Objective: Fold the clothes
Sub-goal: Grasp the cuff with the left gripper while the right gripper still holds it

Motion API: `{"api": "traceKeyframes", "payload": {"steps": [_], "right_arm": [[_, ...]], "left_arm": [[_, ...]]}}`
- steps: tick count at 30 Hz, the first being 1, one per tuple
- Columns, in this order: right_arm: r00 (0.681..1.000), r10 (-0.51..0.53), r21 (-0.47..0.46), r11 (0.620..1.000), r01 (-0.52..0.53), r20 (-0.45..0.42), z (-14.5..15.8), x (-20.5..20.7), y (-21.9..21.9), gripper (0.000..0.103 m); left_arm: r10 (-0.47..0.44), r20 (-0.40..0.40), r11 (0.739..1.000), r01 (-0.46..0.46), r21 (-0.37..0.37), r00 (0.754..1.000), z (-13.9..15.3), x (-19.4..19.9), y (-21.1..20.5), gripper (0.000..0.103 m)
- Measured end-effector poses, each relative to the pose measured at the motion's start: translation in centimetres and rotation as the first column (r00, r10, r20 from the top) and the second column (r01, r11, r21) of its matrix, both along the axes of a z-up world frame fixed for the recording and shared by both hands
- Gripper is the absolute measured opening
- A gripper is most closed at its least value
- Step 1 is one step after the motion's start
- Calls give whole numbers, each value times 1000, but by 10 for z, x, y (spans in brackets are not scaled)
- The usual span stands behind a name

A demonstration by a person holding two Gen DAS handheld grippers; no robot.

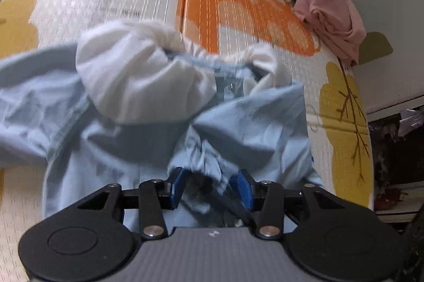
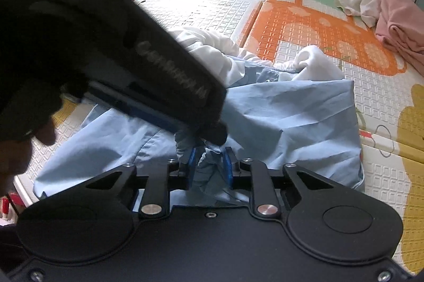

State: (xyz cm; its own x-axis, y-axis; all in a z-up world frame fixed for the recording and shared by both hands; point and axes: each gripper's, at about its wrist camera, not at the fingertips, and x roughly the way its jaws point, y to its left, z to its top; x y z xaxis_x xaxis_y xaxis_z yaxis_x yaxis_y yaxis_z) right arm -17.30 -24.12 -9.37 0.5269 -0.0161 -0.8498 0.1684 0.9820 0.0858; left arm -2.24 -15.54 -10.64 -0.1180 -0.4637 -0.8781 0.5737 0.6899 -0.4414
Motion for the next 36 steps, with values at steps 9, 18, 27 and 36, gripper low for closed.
{"api": "traceKeyframes", "payload": {"steps": [9,18,27,36], "right_arm": [[1000,-9,25,1000,9,0,-1,-2,-2,11],[1000,-23,32,999,24,-5,-2,-1,0,6],[999,-24,44,999,22,35,15,-4,2,2],[998,7,68,998,-11,60,28,7,11,0]], "left_arm": [[68,-12,998,-68,-13,998,-17,10,-9,43],[81,-7,996,-82,-38,997,-22,10,-11,11],[87,13,992,-86,-90,996,0,11,-3,9],[98,63,991,-91,-97,993,16,20,2,9]]}}
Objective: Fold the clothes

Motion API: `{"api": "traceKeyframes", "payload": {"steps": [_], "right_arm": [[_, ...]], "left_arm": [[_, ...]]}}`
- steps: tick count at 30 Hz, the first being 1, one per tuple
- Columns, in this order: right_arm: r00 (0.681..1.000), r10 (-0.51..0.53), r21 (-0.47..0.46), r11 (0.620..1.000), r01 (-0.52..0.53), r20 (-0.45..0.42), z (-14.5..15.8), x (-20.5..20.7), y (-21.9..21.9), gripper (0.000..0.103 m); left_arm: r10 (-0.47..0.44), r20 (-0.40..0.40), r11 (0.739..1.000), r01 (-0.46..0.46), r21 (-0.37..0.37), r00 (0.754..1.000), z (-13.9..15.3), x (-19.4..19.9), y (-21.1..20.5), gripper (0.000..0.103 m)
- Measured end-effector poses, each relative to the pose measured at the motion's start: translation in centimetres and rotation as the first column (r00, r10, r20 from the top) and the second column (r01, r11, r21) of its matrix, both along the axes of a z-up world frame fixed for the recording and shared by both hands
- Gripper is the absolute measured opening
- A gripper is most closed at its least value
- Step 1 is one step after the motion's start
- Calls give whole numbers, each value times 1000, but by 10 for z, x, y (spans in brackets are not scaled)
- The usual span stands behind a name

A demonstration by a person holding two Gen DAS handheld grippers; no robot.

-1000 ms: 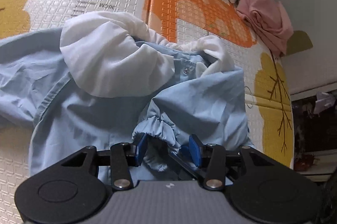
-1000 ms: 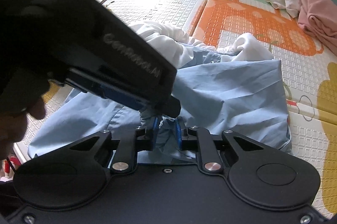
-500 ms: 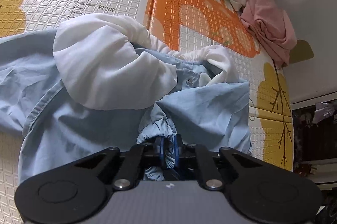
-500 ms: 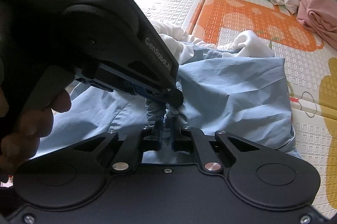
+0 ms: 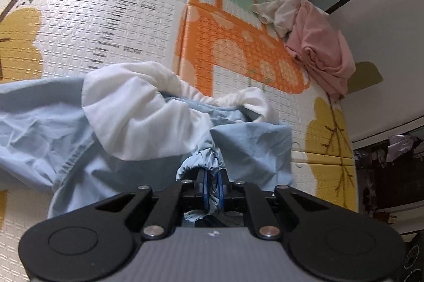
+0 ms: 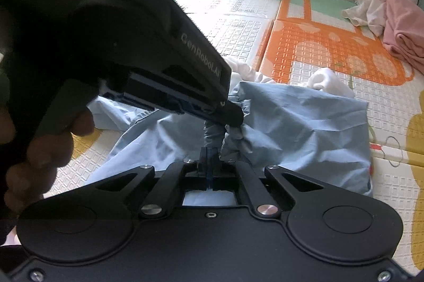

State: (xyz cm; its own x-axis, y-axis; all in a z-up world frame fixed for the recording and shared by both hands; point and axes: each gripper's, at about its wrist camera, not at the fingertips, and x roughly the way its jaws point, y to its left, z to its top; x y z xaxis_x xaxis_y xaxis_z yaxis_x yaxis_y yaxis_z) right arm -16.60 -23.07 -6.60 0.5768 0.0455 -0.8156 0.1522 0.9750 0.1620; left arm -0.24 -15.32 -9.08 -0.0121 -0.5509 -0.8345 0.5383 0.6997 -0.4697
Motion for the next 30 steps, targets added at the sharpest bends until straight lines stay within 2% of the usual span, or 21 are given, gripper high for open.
{"api": "traceKeyframes", "payload": {"steps": [5,9,14,17,23,30], "right_arm": [[999,15,43,999,-14,-43,-12,4,1,0],[1000,-3,8,1000,3,-20,-9,-2,0,0],[997,-79,-25,997,78,-10,-8,0,-14,0],[996,-89,-37,995,89,-6,-10,6,-20,0],[997,-45,-33,999,43,-66,-39,21,-10,0],[994,-3,-38,999,-1,-111,-60,17,4,0]], "left_arm": [[33,-21,996,-32,81,999,-32,10,-3,9],[52,-13,991,-50,123,999,-44,12,1,10],[48,-7,990,-46,132,999,-49,15,1,11],[46,-4,989,-45,138,999,-48,15,2,13],[57,-18,988,-54,141,998,-50,18,5,14],[69,-10,985,-66,161,998,-54,21,7,15]]}}
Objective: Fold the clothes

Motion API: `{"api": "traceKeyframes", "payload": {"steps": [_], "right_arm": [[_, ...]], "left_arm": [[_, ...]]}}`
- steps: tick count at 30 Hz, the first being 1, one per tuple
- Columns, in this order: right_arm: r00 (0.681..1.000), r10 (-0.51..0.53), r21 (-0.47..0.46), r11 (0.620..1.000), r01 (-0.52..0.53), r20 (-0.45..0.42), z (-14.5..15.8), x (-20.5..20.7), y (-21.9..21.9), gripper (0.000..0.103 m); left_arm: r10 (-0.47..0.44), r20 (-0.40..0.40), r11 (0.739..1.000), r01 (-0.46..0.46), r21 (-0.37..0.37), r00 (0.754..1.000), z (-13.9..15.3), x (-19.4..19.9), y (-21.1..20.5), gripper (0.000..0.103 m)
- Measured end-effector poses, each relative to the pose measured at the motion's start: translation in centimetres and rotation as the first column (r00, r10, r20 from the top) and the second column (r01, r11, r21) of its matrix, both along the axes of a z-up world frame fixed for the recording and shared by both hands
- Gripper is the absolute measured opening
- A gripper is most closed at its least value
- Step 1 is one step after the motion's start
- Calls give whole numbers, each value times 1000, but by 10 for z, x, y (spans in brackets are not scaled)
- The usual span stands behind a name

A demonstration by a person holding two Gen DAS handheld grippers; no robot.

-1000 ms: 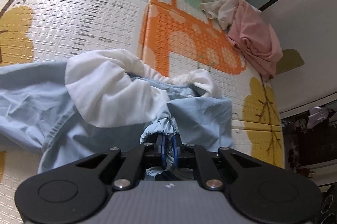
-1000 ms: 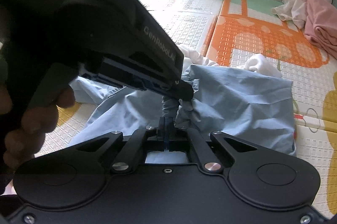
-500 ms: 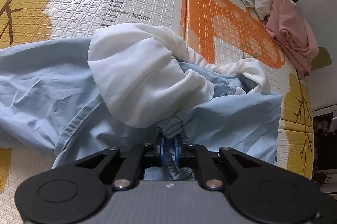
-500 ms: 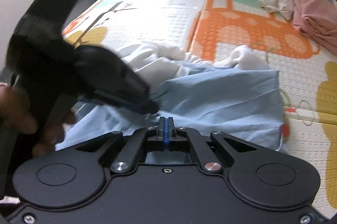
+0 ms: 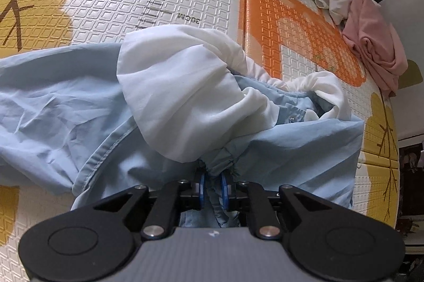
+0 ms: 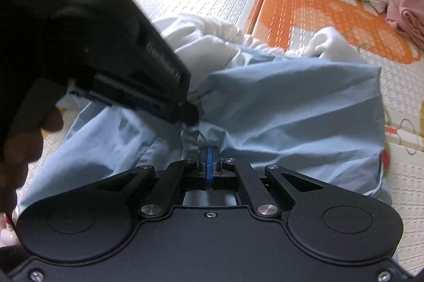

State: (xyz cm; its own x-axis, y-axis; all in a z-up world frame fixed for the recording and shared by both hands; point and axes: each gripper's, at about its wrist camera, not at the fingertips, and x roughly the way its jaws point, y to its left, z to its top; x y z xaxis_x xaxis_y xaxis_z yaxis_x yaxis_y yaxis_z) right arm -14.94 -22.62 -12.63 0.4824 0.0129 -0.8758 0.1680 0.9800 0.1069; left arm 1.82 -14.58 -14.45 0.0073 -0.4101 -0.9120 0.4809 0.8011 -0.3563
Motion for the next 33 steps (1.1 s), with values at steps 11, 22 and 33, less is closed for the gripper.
{"api": "traceKeyframes", "payload": {"steps": [11,22,33], "right_arm": [[995,14,20,1000,-16,95,14,-13,4,17],[995,98,-202,975,-89,34,0,4,43,17],[996,84,-179,981,-77,33,2,7,45,4]], "left_arm": [[-12,4,1000,12,4,1000,3,-2,0,17],[-10,-4,1000,10,17,1000,1,-3,0,19],[-9,-25,1000,10,18,1000,-4,2,-2,19]]}}
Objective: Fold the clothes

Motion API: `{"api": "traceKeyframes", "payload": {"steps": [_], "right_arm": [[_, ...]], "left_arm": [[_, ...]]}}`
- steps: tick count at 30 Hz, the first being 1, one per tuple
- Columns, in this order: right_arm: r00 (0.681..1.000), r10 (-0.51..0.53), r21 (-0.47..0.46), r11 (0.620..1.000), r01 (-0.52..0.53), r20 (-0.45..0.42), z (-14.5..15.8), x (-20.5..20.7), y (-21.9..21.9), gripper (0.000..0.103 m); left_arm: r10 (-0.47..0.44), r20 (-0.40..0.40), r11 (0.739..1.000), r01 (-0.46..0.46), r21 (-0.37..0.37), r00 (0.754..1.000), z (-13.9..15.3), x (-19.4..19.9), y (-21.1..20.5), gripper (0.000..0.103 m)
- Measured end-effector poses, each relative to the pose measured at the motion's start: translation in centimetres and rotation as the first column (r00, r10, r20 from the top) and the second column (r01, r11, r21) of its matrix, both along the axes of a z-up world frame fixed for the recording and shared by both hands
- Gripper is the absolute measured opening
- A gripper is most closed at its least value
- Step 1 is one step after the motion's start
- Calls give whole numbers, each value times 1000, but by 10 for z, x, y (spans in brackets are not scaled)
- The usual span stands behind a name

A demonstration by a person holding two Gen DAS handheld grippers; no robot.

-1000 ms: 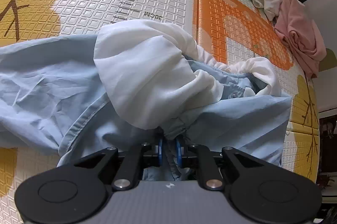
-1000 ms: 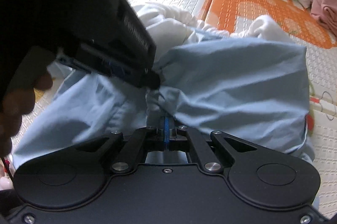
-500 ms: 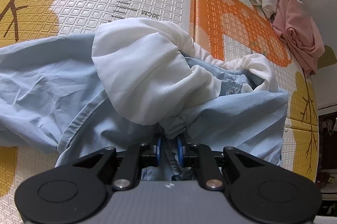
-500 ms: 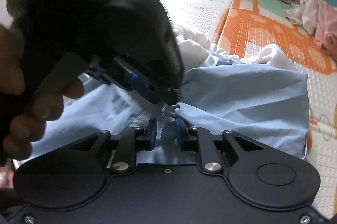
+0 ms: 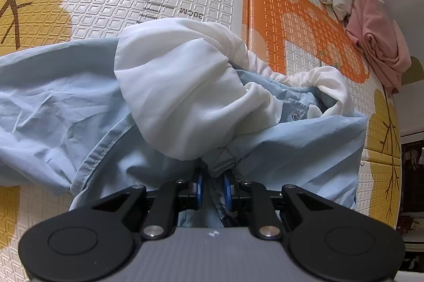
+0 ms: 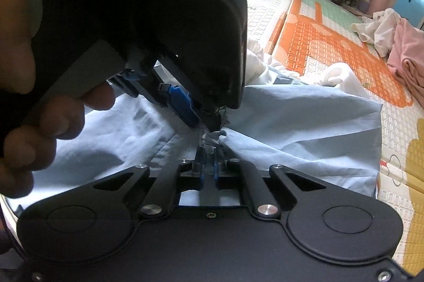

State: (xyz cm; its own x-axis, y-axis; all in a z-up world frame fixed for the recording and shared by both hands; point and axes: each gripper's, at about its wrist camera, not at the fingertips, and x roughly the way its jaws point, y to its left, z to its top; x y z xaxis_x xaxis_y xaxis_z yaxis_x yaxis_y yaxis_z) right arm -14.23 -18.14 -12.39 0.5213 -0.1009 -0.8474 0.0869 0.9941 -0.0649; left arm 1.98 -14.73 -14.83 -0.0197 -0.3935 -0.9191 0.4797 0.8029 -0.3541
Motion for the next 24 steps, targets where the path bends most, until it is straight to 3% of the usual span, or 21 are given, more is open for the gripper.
{"api": "traceKeyframes", "payload": {"steps": [11,16,20,23,24], "right_arm": [[1000,2,60,998,-3,8,11,-10,-1,0],[999,14,120,993,-8,-50,1,-6,1,0],[1000,20,139,990,-19,-3,7,-13,-3,0],[998,19,63,998,-22,54,16,-20,1,11],[998,12,46,999,-15,57,16,-20,1,21]], "left_arm": [[0,-11,1000,0,2,1000,0,0,1,19],[-5,-7,1000,5,5,1000,0,0,-1,20],[-8,-4,1000,8,8,1000,1,0,-2,20],[-11,-3,1000,11,10,1000,1,-1,-3,20],[-11,-2,1000,11,11,1000,1,-1,-3,19]]}}
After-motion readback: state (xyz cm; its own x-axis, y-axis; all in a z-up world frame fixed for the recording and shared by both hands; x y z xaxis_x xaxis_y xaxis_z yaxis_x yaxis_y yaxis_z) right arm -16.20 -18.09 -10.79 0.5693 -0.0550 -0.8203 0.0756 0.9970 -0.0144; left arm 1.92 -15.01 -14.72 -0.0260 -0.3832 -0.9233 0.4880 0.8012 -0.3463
